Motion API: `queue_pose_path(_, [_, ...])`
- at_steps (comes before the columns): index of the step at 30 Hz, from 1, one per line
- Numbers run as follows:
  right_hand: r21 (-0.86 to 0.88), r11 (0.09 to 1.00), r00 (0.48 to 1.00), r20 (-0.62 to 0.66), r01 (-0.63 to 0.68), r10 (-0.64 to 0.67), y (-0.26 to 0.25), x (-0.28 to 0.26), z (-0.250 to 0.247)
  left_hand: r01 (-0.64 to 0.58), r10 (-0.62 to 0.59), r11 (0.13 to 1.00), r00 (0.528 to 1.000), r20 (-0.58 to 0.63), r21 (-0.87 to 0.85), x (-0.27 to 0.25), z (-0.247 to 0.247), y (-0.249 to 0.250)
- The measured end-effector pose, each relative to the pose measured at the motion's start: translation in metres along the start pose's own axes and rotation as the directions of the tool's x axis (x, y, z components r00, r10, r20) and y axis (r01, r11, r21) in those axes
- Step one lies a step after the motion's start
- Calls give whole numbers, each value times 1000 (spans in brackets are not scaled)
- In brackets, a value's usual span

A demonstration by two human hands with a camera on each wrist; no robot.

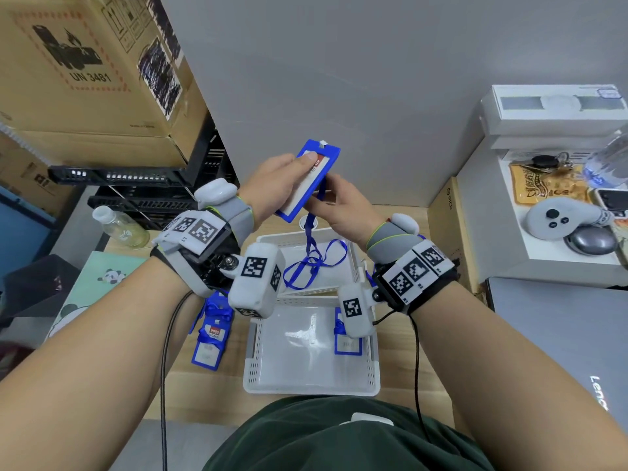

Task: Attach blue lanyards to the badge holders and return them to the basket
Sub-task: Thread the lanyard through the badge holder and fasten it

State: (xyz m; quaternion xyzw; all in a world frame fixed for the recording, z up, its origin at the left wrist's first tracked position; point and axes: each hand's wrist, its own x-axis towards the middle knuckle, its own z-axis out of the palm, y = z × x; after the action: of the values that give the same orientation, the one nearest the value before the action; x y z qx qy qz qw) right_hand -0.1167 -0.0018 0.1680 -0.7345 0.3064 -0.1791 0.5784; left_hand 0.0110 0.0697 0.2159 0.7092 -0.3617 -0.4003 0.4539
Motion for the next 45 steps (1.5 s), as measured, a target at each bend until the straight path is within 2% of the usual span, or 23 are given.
queue_pose_path(3, [-14, 1000, 987, -157, 17, -19, -1, 2, 2, -27, 27, 999, 1000, 1, 24, -1, 1, 1])
queue_pose_path(6, [16, 1000, 977, -211, -9, 12, -6, 4, 1, -42, 42, 997, 999, -1, 67, -3, -1, 2])
queue_pose_path(9, [51, 996, 979, -185, -75, 83, -9, 4, 0, -46, 47, 994, 999, -12, 97, -3, 0, 1])
queue_pose_path(14, [11, 998, 992, -107, -69, 70, -12, 3, 0, -86, 90, 992, 995, -47, 89, -1, 1, 2])
queue_pose_path(20, [226, 966, 986, -87, -122, 145, -1, 4, 2, -129, 135, 988, 988, -74, 85, -5, 0, 9])
queue_pose_path(25, [274, 955, 992, -19, -115, 125, -13, -1, -1, -148, 160, 982, 982, -99, 114, -5, -2, 10])
queue_pose_path(30, [381, 907, 984, 92, -177, 154, -25, -7, 3, -181, 209, 970, 963, -169, 164, 1, -5, 5])
queue_pose_path(34, [413, 892, 980, 146, -186, 137, -27, -12, 0, -133, 218, 949, 933, -288, 285, 3, -12, -6])
queue_pose_path(36, [390, 905, 982, 147, -169, 120, -25, -13, 0, -100, 202, 949, 920, -336, 298, 2, -16, -7])
queue_pose_path(38, [294, 946, 986, 125, -139, 106, -21, -13, 3, -88, 188, 956, 917, -352, 282, 1, -18, -7])
queue_pose_path(43, [219, 962, 985, -6, -165, 171, -18, -8, 7, -145, 221, 952, 936, -275, 270, -2, -11, -4])
queue_pose_path(45, [191, 966, 984, -13, -172, 178, -18, -7, 7, -142, 229, 951, 920, -319, 275, -2, -11, -6])
